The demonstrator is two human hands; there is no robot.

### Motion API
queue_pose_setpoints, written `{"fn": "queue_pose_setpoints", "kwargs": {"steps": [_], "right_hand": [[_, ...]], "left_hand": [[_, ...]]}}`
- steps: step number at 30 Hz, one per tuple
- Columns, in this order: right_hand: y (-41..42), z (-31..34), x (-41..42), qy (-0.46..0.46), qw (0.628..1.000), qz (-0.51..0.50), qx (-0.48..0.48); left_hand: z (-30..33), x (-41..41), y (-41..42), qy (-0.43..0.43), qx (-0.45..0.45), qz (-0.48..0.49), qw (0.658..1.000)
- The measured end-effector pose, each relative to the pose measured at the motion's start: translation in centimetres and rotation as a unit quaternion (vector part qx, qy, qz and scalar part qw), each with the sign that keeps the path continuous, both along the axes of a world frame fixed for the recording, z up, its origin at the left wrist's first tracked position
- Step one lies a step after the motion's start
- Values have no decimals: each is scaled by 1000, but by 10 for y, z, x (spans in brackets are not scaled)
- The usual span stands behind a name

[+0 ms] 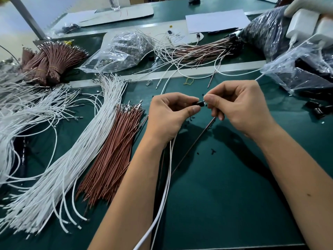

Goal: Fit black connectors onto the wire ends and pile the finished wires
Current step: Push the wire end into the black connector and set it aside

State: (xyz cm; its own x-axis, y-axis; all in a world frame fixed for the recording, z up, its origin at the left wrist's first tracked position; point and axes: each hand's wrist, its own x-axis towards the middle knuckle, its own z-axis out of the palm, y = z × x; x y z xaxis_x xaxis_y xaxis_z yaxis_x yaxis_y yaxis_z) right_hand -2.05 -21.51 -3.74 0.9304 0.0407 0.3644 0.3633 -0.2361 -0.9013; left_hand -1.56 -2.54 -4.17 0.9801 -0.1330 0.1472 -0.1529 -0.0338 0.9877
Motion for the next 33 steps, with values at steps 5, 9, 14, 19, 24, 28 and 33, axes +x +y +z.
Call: {"fn": "queue_pose_setpoints", "kwargs": {"steps": [5, 9, 14, 19, 24, 28, 33], "right_hand": [[5, -3, -1, -23, 999, -7, 23], [7, -2, -1, -32, 998, 11, 47], [6, -1, -2, -21, 997, 37, 64], [3, 0, -3, 20, 993, 59, 99], [2, -3, -1, 60, 993, 56, 89], [2, -3, -2, 37, 997, 46, 56], [2, -2, -3, 24, 997, 57, 49]], "left_hand": [[1, 0, 0, 3, -5, -2, 1000], [1, -1, 0, 15, -29, 1, 999], [1, -3, 0, 25, -39, -5, 999], [1, -1, 0, 28, -44, -8, 999], [-1, -1, -1, 16, -35, -2, 999], [-2, 0, -1, 7, -27, 8, 1000], [-4, 0, -2, 6, -28, 16, 999]]}}
